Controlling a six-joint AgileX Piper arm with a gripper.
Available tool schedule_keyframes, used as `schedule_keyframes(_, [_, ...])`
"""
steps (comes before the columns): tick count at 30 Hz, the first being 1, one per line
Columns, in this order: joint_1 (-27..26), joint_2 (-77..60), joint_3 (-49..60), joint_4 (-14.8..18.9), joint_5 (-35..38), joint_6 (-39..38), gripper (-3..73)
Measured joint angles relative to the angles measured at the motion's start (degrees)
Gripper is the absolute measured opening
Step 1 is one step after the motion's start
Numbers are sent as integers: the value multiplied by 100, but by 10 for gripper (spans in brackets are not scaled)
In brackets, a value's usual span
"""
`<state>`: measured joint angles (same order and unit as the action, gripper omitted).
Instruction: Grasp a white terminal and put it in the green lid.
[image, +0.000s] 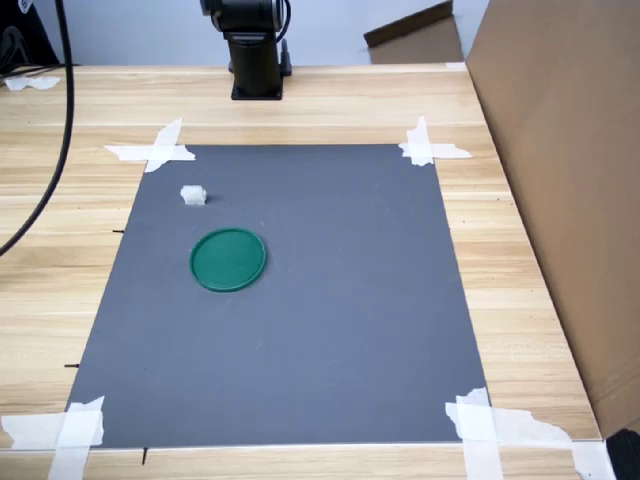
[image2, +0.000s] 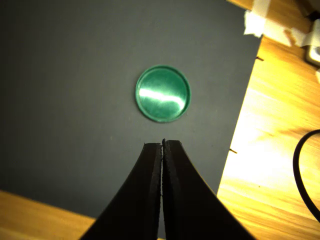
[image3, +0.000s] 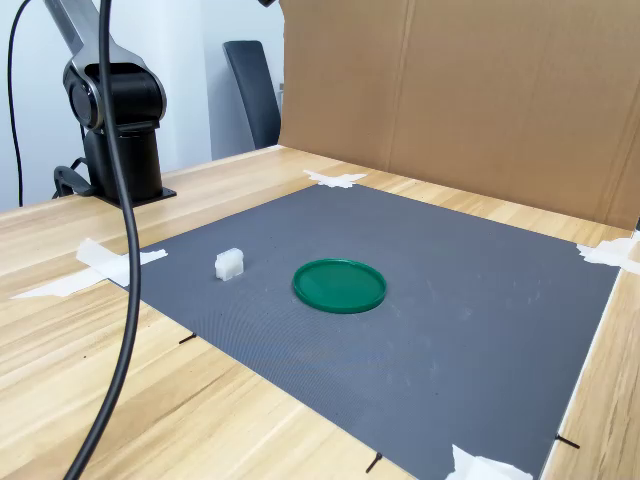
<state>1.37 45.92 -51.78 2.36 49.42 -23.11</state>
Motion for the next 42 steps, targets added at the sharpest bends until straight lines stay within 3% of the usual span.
schedule_keyframes(7, [0, 1286, -1317, 283, 1411, -1053, -28])
schedule_keyframes(10, [0, 2207, -2286, 856, 2143, -1575, -28])
schedule_keyframes(22, [0, 3032, -2651, 869, 2188, -2052, -28])
schedule_keyframes(27, [15, 3396, -2772, 1250, 2182, -2179, -28])
schedule_keyframes(28, [104, 3496, -2927, 1241, 2182, -2211, -28])
schedule_keyframes(30, [376, 3913, -3550, 618, 2186, -2051, -28])
schedule_keyframes(35, [384, 4503, -4329, -52, 2169, -1710, -28])
schedule_keyframes(42, [384, 4791, -4468, 323, 2066, -2092, -28])
